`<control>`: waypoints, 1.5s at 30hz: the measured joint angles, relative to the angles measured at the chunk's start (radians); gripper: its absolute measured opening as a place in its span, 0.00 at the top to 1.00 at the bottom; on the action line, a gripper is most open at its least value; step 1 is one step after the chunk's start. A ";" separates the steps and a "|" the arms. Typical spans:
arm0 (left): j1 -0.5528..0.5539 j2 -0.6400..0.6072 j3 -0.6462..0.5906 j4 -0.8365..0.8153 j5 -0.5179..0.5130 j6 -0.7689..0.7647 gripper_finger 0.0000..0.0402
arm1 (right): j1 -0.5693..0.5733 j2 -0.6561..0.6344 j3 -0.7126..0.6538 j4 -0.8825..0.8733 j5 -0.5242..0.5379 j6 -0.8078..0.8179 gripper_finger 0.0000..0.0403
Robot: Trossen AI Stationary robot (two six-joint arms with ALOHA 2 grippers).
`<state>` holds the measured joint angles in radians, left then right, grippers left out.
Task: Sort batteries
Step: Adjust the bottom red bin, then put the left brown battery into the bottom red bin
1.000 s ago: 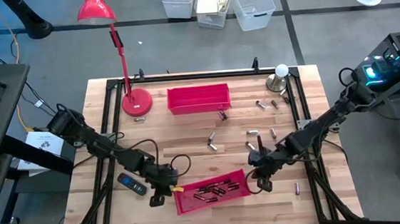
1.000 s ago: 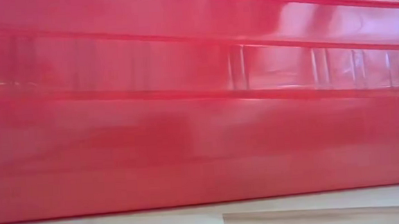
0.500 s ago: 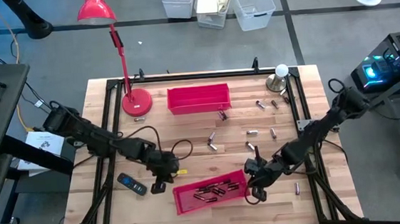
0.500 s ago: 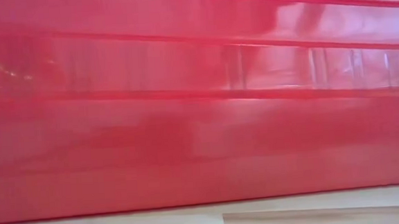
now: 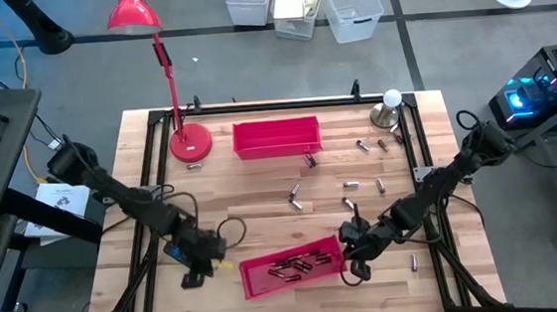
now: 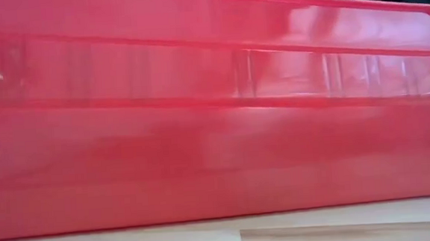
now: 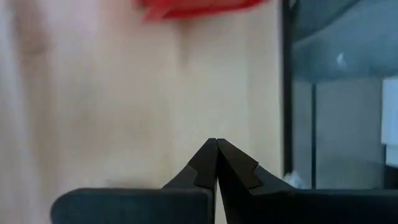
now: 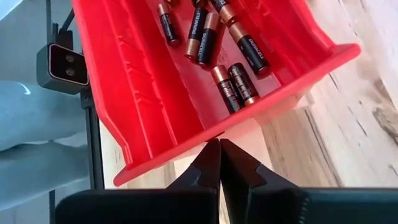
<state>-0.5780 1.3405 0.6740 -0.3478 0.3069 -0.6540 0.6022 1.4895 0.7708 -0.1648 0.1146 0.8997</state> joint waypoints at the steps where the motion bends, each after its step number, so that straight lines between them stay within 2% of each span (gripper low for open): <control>1: -0.018 0.013 -0.001 0.057 -0.025 -0.025 1.00 | 0.000 0.000 0.000 0.003 0.003 -0.007 1.00; 4: -0.052 0.077 -0.001 0.206 -0.061 -0.049 1.00 | 0.000 0.000 0.000 0.015 0.005 -0.010 1.00; 11: -0.011 0.215 -0.002 0.268 -0.171 -0.079 1.00 | 0.000 0.000 0.000 0.067 0.008 -0.011 1.00; 14: 0.025 0.223 -0.003 0.289 -0.167 -0.067 1.00 | 0.001 0.000 0.000 0.072 0.008 -0.007 1.00; 24: 0.101 0.118 -0.002 0.109 -0.180 0.044 1.00 | -0.001 -0.001 0.000 0.086 0.045 -0.023 1.00; 27: 0.098 0.091 -0.001 0.052 -0.158 0.059 1.00 | -0.003 -0.035 0.000 -0.016 -0.005 -0.052 1.00; 30: 0.086 0.064 -0.001 -0.044 -0.154 0.090 1.00 | -0.006 -0.076 0.000 -0.168 -0.006 -0.040 1.00; 34: 0.106 -0.027 -0.002 -0.221 -0.140 0.088 1.00 | -0.046 -0.168 0.000 -0.306 -0.006 -0.038 1.00; 37: 0.157 -0.191 -0.002 -0.283 -0.081 0.082 1.00 | -0.108 -0.260 0.000 -0.388 -0.028 -0.051 1.00; 39: 0.204 -0.313 -0.002 -0.285 -0.110 0.081 1.00 | -0.161 -0.320 0.000 -0.454 -0.036 -0.066 1.00; 42: 0.302 -0.462 -0.022 -0.238 -0.233 0.088 1.00 | -0.278 -0.376 0.000 -0.501 -0.016 -0.080 1.00; 45: 0.435 -0.546 -0.096 -0.141 -0.247 0.108 1.00 | -0.429 -0.381 0.000 -0.472 -0.018 -0.099 1.00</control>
<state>-0.1432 0.7948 0.5779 -0.4888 0.0601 -0.5458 0.1733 1.1085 0.7712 -0.6370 0.0971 0.8011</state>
